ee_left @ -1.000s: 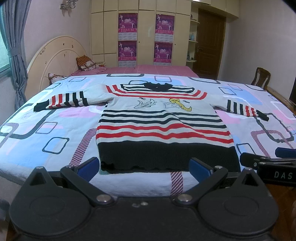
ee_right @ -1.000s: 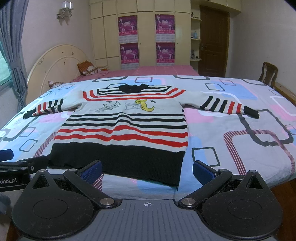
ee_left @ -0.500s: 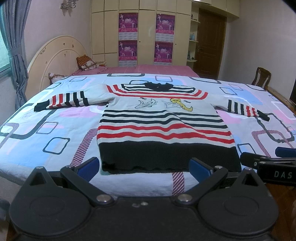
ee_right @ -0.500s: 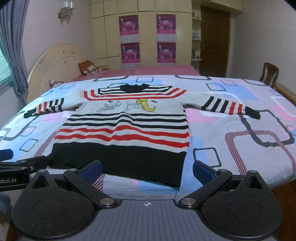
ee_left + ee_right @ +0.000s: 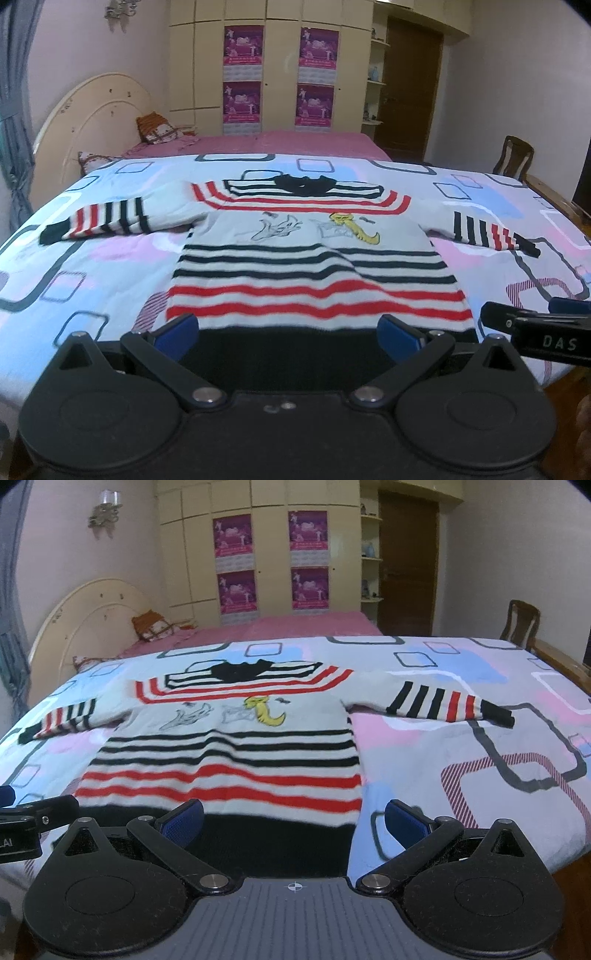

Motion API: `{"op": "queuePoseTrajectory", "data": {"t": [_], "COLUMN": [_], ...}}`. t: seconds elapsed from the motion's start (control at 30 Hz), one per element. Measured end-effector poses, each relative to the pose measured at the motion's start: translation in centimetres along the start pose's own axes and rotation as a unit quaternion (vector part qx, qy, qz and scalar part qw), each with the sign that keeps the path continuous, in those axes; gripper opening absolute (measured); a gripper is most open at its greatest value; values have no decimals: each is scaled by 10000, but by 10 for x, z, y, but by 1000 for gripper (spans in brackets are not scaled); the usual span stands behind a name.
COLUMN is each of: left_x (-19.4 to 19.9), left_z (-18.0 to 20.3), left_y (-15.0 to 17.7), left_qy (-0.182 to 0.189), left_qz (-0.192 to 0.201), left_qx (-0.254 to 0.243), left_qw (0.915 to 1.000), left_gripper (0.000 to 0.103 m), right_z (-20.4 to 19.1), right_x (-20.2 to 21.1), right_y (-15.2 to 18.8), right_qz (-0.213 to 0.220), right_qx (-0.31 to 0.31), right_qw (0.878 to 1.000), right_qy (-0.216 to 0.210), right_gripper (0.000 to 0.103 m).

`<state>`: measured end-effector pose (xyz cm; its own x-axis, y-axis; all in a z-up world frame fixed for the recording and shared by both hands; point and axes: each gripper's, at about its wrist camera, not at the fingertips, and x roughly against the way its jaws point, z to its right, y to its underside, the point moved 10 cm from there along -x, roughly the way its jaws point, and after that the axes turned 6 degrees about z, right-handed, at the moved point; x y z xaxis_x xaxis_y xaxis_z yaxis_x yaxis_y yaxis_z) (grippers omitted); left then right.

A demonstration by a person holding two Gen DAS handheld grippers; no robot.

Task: Fold small clothes
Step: 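Move the right gripper toward the black sleeve cuff while the left gripper approaches the sweater body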

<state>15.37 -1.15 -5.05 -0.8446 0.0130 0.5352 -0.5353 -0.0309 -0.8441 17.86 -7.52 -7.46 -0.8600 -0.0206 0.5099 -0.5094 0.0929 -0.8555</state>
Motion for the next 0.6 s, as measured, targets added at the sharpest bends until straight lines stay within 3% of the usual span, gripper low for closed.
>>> {"op": "queuePoseTrajectory", "data": {"t": [0.6], "left_x": [-115], "left_z": [11], "left_y": [-39], "left_qy": [637], "left_qz": [-403], "left_qx": [-23], "left_qw": [9972], "left_gripper": [103], "right_z": [30], "right_x": [-98], "right_y": [-42], "right_qz": [-193], "right_qx": [-289], "right_qw": [9969], "right_qy": [706], "right_gripper": [103]}}
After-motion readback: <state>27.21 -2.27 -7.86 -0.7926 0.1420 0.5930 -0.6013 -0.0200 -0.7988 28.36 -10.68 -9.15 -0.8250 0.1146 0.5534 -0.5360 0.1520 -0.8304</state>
